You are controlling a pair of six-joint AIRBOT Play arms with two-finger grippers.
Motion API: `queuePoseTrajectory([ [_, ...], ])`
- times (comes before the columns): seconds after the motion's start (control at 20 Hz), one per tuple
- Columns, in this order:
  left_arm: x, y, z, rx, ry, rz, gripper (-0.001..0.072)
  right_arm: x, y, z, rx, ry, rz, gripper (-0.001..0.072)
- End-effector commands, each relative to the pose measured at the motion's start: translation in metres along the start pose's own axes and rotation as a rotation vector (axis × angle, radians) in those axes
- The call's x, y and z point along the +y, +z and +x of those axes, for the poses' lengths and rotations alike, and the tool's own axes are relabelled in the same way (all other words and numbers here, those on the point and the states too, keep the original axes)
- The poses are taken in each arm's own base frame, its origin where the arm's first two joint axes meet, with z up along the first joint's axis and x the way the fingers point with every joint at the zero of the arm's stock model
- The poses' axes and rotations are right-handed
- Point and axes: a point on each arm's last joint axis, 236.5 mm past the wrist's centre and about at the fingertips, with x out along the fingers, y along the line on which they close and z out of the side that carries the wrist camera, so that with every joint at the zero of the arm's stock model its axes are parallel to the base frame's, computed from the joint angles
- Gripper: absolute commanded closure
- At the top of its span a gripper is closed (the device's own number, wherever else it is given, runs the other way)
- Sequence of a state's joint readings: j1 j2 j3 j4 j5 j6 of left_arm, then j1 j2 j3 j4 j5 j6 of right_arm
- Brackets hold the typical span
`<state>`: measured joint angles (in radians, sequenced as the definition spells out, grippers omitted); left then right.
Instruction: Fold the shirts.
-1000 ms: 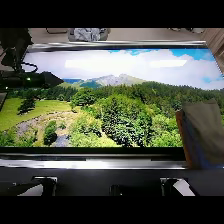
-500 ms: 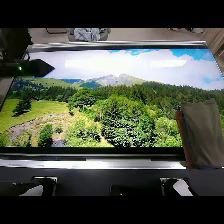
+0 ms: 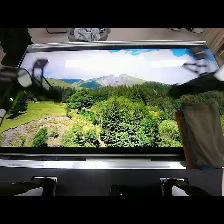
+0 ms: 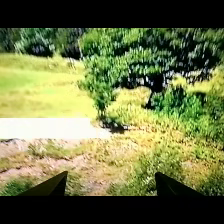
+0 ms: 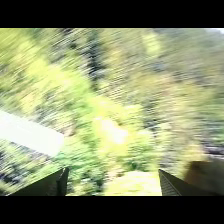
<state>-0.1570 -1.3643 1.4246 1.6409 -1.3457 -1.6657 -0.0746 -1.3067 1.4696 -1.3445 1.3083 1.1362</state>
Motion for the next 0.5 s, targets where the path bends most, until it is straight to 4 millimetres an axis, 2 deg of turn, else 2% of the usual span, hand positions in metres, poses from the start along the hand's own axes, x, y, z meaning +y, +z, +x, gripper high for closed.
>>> queuePoseTrajectory([
  [0.0, -0.0032, -0.0424, 0.0204, 0.057, 0.001, -0.044, 0.0062, 0.0582, -0.0255, 0.0483, 0.204, 0.082, -0.109, -0.0008],
  [0.15, 0.0028, -0.0407, 0.0166, 0.040, 0.024, -0.037, 0.0062, 0.0535, -0.0277, 0.0485, 0.218, 0.052, -0.162, 0.0003],
  [0.45, 0.0038, -0.0405, 0.0167, 0.039, 0.028, -0.036, 0.0062, 0.0532, -0.0268, 0.0487, 0.214, 0.050, -0.162, 0.0004],
])
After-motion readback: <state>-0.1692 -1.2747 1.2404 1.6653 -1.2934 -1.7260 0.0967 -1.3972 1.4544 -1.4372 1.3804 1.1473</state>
